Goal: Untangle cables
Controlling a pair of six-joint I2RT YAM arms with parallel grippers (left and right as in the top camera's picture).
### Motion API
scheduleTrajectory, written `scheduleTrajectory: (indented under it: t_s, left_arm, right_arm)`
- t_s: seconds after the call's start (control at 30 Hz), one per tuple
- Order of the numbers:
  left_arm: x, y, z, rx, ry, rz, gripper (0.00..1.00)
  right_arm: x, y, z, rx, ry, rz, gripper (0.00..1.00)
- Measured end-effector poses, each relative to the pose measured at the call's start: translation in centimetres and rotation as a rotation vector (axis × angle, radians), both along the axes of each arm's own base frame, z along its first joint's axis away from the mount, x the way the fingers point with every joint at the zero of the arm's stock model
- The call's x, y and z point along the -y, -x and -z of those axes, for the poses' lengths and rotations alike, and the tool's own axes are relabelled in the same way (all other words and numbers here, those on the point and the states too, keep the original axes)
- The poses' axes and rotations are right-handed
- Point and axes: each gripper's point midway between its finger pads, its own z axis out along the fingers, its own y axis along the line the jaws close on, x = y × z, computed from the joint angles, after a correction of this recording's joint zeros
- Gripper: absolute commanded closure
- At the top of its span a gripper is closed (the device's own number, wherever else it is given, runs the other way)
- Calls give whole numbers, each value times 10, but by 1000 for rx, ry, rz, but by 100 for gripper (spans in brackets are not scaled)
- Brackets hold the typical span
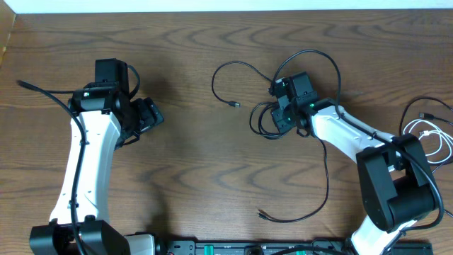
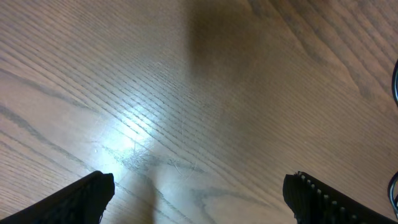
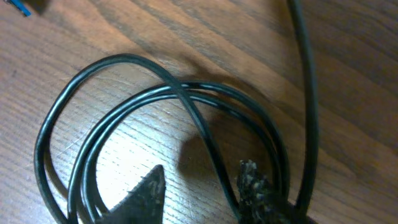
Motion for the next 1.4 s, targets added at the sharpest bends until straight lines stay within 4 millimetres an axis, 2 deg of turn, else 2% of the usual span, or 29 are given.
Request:
scheduleTrajectory:
  t_s: [0.23,0.3,0.4,0.47,0.5,0.53,0.6,0.7,0.77,1.03,1.13,1.23,1.33,1.4]
  left_arm:
    - [0,0,0,0,0,0,8]
    - [0,0,0,0,0,0,8]
    - [1,0,0,1,6,1,8]
    - [5,-2,0,8,31,7,8]
    - [9,-4,-1,18,53,12,8]
    - [14,-7,-2,32,83,20,8]
    - [23,-11,-3,51,129,32,8]
    - [41,-20,-9,93,227,65,9]
    - [55,-25,-13,120,293,99,9]
    - [133,-40,-44,261,536,368,9]
    - [168,-45,-66,348,657,497,9]
    - [195,-46,-87,423,748,607,8]
    - [215,-40,-101,459,819,696,9]
    - [222,-37,-105,468,839,724,8]
  right_arm:
    - [-10,5,-2,-33,-75,0,99]
    - [-18,6,-12,-39,-125,-8,99]
    - [-35,-4,-58,28,-233,-17,99]
    - [-45,-18,-115,137,-317,-21,99]
    - [-49,-23,-150,208,-362,-25,99]
    - [-51,-26,-184,272,-404,-29,99]
    - [-52,-26,-236,374,-468,-35,99]
    - [-50,-16,-288,469,-537,-39,99]
    - [-48,-9,-312,511,-581,-34,99]
    - [-48,-5,-359,620,-701,-14,99]
    - [-47,-4,-376,652,-753,-1,99]
    - [-47,-5,-390,679,-810,15,99]
    - [-48,-6,-405,707,-872,28,99]
    - [-48,-5,-414,719,-909,36,99]
